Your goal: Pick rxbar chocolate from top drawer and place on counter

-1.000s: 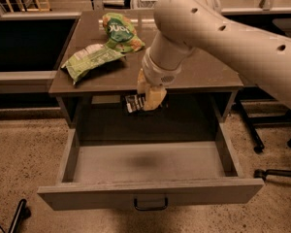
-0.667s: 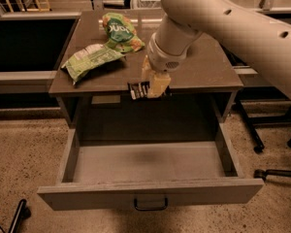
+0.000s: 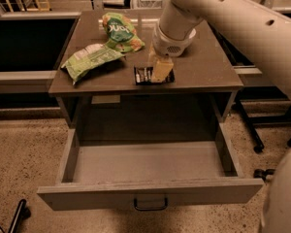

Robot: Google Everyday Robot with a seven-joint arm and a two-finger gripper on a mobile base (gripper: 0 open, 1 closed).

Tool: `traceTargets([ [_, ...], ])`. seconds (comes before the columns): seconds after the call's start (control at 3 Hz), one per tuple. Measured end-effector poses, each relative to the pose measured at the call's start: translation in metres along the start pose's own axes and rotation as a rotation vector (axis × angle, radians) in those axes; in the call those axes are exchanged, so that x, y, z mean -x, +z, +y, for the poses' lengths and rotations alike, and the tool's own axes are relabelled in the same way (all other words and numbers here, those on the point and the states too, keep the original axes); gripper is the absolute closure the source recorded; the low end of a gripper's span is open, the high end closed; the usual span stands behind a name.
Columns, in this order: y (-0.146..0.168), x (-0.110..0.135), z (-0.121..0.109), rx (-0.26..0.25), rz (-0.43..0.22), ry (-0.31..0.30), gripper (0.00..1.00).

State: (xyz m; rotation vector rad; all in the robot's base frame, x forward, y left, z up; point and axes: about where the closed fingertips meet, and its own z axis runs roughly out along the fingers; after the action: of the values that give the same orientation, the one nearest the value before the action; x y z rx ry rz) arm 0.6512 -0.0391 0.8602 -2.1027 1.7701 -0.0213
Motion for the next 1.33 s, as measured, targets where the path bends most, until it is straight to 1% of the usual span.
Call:
traceTargets([
  [0.33, 0.0090, -0.0076, -0.0116, -0.009, 0.022, 0.045, 0.62],
  [0.67, 0.0157, -0.0094, -0.0142, -0.014, 0.037, 0.060, 0.39],
  [1.0, 0.0150, -0.0105, -0.0108, -0.025, 0.018, 0.058, 0.08],
  [1.33, 0.0086, -0.0157, -0.0078, -0.039, -0.002, 0.066, 0.00],
])
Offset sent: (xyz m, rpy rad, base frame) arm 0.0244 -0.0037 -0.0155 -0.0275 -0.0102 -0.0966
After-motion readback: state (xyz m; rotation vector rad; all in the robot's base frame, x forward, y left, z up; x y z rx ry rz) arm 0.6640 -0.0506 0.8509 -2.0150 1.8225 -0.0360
